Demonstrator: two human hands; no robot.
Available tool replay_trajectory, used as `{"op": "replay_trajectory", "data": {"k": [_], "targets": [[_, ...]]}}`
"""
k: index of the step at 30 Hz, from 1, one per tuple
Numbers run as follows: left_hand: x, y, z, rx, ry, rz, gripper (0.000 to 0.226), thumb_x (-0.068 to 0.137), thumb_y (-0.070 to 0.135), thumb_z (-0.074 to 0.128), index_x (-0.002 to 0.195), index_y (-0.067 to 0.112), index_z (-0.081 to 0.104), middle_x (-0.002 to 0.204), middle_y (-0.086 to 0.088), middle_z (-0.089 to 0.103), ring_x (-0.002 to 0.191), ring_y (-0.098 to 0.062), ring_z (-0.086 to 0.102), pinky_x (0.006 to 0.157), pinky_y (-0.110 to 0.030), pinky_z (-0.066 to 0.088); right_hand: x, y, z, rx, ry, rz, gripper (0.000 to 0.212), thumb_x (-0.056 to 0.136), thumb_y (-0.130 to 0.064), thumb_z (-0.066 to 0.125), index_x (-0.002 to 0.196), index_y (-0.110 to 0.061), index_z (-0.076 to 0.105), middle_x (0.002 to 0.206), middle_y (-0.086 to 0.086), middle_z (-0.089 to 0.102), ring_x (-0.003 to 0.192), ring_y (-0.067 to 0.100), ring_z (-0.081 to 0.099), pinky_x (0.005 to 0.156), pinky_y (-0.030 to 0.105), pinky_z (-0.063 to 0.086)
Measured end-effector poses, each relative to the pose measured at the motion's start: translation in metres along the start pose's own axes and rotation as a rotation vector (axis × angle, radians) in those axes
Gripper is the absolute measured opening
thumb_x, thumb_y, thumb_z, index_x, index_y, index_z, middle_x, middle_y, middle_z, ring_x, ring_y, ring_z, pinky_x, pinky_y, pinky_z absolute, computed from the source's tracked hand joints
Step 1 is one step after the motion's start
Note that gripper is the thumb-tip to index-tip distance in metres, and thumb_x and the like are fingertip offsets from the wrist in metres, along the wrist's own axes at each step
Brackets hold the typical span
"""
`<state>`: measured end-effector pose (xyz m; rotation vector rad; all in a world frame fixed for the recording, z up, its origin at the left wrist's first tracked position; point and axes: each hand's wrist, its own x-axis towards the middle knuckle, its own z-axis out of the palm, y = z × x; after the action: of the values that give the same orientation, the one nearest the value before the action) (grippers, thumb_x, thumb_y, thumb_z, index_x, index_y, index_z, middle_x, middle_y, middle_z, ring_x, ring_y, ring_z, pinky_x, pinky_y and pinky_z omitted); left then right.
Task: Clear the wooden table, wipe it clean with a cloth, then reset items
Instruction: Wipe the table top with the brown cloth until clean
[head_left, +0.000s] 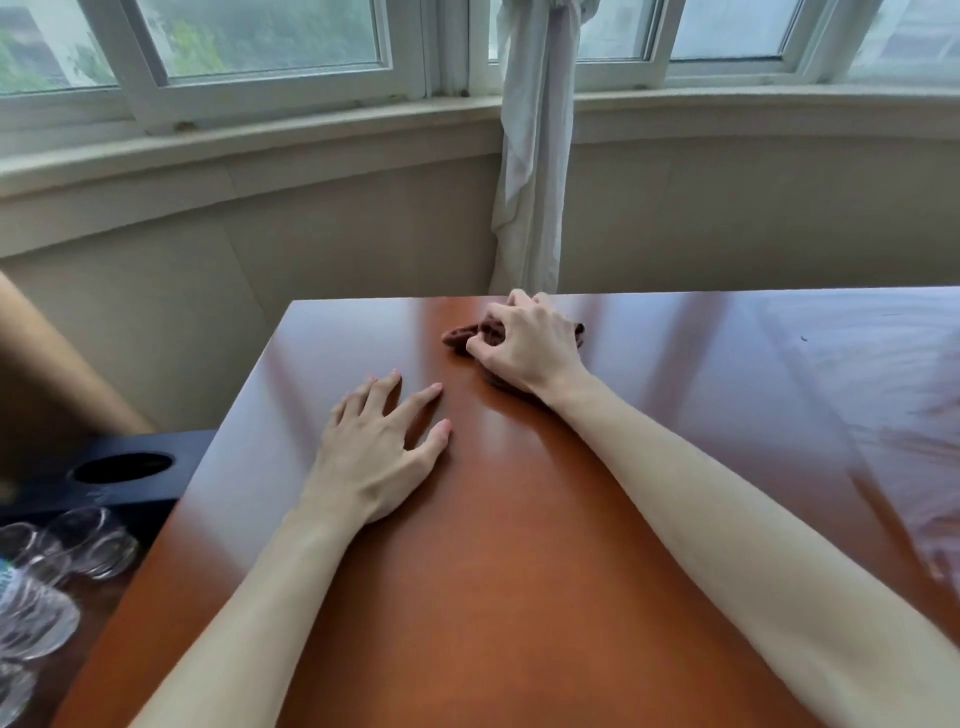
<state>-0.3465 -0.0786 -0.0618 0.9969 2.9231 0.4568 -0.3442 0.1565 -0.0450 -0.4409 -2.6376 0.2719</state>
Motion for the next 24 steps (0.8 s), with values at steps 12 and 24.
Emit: {"op": "replay_trajectory", "data": {"k": [12, 24], "targets": [[-0.001, -0.001, 0.002, 0.026, -0.037, 0.015, 0.058, 0.098, 0.065, 0.028, 0.154, 0.049, 0.026, 0.167, -0.002, 0.017, 0.154, -0.025, 0.010, 0.124, -0.044, 0.011, -0.212, -0.018, -0.096, 0.064, -0.012, -0.268, 0.025, 0.081, -0.050, 0.059, 0.090, -0.031, 0.072, 0.093, -0.010, 0.060, 0.087, 0.020, 0.055, 0.074, 0.029, 0.047], [0.003, -0.004, 0.003, 0.010, 0.000, -0.006, 0.064, 0.087, 0.075, 0.018, 0.149, 0.061, 0.023, 0.166, 0.010, 0.018, 0.154, -0.014, 0.007, 0.122, -0.041, 0.011, 0.061, 0.063, 0.005, -0.099, 0.052, 0.195, 0.042, 0.085, -0.056, 0.053, 0.101, -0.024, 0.074, 0.106, 0.007, 0.063, 0.106, 0.037, 0.056, 0.086, 0.041, 0.042]]}}
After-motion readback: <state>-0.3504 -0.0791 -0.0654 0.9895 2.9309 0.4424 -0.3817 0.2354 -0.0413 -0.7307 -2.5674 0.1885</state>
